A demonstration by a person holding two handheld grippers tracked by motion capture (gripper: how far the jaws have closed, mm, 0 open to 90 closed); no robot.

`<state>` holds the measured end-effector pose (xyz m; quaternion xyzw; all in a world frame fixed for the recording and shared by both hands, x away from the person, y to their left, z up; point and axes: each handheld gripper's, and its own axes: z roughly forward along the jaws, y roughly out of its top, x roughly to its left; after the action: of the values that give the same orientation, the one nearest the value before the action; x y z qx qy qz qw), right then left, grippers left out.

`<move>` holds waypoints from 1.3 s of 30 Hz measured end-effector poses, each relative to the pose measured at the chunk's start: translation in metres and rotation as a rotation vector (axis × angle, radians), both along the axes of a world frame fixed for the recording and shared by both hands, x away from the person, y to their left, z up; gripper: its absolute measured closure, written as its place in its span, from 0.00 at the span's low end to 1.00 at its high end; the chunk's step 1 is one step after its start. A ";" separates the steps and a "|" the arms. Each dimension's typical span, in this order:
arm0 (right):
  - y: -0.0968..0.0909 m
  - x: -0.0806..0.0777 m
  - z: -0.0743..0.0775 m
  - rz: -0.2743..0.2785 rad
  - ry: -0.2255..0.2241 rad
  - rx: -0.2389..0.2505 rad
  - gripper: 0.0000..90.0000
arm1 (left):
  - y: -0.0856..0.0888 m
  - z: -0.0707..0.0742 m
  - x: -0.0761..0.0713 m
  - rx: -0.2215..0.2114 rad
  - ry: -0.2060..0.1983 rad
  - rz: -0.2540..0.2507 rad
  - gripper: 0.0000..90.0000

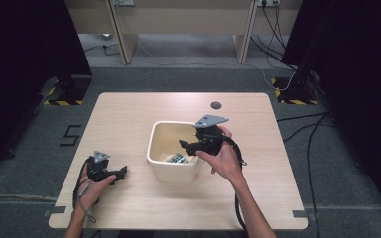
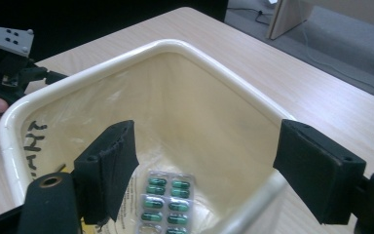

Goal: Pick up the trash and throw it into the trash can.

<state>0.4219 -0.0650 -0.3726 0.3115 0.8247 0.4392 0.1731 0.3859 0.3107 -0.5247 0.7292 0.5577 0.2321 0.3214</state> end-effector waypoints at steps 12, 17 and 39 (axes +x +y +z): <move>-0.027 -0.002 0.005 -0.061 -0.017 0.006 0.26 | 0.000 0.000 0.000 -0.002 -0.002 0.002 0.07; -0.038 -0.002 0.005 -0.088 -0.018 0.005 0.26 | 0.000 0.000 0.000 -0.002 -0.002 0.002 0.07; -0.075 -0.003 -0.003 -0.171 -0.012 0.003 0.26 | 0.000 0.000 0.000 0.003 0.001 -0.002 0.07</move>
<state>0.4193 -0.1402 -0.3760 0.3786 0.7933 0.4259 0.2144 0.3858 0.3109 -0.5247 0.7303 0.5570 0.2320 0.3203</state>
